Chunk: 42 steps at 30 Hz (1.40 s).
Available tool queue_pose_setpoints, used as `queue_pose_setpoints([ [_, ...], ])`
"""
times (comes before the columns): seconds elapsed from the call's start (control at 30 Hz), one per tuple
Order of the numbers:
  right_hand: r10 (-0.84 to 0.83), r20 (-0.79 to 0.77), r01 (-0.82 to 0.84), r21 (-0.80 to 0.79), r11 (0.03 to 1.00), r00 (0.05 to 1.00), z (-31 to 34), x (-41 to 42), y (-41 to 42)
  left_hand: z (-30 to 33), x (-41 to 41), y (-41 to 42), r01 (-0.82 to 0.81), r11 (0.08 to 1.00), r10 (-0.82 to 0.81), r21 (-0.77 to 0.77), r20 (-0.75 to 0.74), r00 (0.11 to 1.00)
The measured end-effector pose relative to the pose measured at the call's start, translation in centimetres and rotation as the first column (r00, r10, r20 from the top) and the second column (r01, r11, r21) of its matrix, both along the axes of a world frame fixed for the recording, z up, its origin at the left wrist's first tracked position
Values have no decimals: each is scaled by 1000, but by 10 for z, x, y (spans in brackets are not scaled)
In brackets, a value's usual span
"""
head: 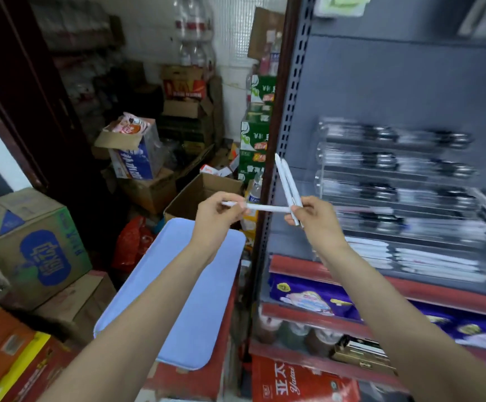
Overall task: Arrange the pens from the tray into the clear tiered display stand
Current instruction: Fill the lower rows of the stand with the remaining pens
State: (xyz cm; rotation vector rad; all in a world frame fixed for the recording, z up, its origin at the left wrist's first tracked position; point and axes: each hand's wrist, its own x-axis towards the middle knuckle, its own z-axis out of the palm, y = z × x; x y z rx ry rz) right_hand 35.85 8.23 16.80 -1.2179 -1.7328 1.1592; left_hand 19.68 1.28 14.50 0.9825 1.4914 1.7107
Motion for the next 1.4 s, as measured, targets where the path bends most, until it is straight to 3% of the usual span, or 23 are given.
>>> queue_pose_setpoints([
  [0.13, -96, -7, 96, 60, 994, 995, 4, 82, 0, 14, 73, 4, 49, 999, -48, 2, -136, 990],
  [0.4, -250, -100, 250, -9, 968, 963, -5, 230, 8, 5, 202, 33, 138, 988, -152, -67, -283, 947],
  [0.77, -333, -95, 329, -56, 943, 938, -7, 313, 24, -7, 280, 93, 122, 972, -214, -201, -536, 817],
  [0.87, -335, -87, 331, -51, 942, 938, -7, 320, 31, -8, 287, 101, 135, 960, -264, -244, -640, 721],
  [1.0, -312, -86, 310, -44, 950, 946, -5, 323, 40, -15, 293, 106, 148, 926, -374, -347, -789, 488],
  [1.07, -294, -95, 291, -45, 956, 951, -7, 322, 43, -17, 295, 106, 147, 922, -385, -358, -809, 445],
  [1.3, -257, -138, 247, -85, 965, 956, -16, 310, 46, -13, 300, 104, 221, 897, -442, -384, -742, 505],
  [1.4, -235, -154, 223, -95, 970, 960, -14, 306, 45, -4, 308, 102, 273, 909, -415, -314, -627, 660],
])
